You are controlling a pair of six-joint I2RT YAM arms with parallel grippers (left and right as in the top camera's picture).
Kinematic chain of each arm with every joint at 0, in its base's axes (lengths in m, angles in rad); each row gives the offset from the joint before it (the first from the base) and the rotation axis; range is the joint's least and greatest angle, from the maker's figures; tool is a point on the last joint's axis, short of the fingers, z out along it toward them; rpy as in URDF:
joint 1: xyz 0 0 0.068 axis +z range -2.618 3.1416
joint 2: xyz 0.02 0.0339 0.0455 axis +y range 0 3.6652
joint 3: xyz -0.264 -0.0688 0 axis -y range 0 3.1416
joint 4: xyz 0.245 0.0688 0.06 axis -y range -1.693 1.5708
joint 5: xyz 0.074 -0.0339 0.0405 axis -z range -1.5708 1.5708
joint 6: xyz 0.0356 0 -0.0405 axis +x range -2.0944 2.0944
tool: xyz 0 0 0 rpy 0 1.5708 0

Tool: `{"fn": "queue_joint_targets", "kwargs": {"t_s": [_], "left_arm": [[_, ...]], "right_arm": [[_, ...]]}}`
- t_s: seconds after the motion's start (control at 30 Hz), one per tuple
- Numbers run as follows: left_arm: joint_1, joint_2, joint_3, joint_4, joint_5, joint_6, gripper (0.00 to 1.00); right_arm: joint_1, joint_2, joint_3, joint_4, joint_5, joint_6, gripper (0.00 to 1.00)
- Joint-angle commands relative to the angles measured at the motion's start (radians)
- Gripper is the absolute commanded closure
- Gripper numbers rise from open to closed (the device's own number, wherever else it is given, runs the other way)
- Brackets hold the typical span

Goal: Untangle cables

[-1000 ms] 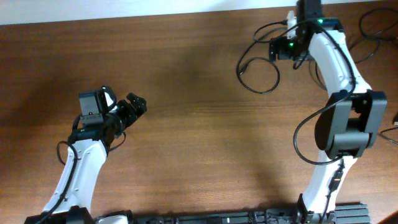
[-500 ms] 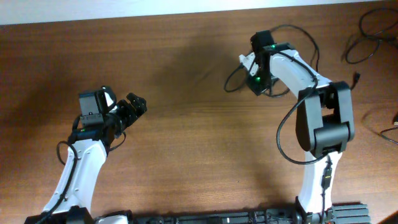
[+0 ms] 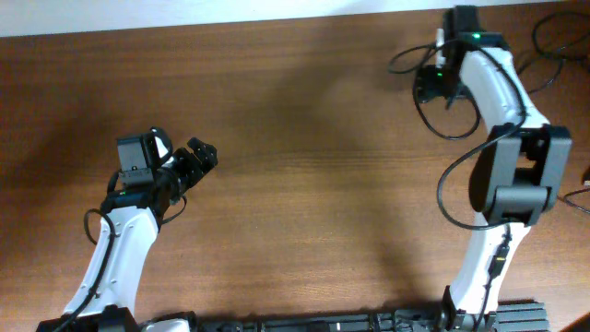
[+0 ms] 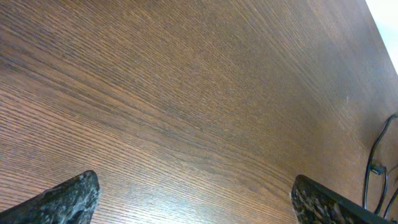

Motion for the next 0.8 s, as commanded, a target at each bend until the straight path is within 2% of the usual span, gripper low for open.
{"fn": "queue_joint_targets", "kwargs": {"t_s": [0.0,0.13,0.23,0.27,0.3,0.33,0.37,0.43,0.57,0.67,0.77], "left_arm": [[0.004,-0.006,-0.005,0.001,-0.003,-0.006,0.01],[0.004,-0.006,-0.005,0.001,-0.003,-0.007,0.01],[0.004,-0.006,-0.005,0.001,-0.003,-0.007,0.01],[0.004,-0.006,-0.005,0.001,-0.003,-0.006,0.01],[0.004,-0.006,-0.005,0.001,-0.003,-0.007,0.01],[0.004,-0.006,-0.005,0.001,-0.003,-0.006,0.01],[0.004,-0.006,-0.005,0.001,-0.003,-0.007,0.01],[0.004,-0.006,-0.005,0.001,-0.003,-0.006,0.01],[0.004,-0.006,-0.005,0.001,-0.003,-0.007,0.01],[0.004,-0.006,-0.005,0.001,-0.003,-0.007,0.01],[0.004,-0.006,-0.005,0.001,-0.003,-0.007,0.01]], "right_arm": [[-0.128,-0.008,0.004,-0.053,0.008,0.028,0.19],[-0.235,0.05,0.004,-0.002,-0.005,0.035,0.24],[-0.243,0.095,0.004,0.076,-0.082,0.034,0.26],[-0.242,0.105,0.002,0.114,-0.082,0.035,0.32],[-0.244,0.119,0.002,0.168,-0.079,0.074,0.41],[-0.244,0.124,0.002,0.198,-0.08,0.109,0.66],[-0.244,0.124,0.002,0.212,-0.083,0.109,0.96],[-0.243,0.117,0.003,0.211,-0.103,0.109,0.96],[-0.235,-0.006,0.003,0.195,-0.309,0.1,0.96],[-0.188,-0.111,0.003,0.099,-0.319,0.11,0.96],[-0.116,-0.115,0.002,0.006,-0.315,0.109,0.96]]}}
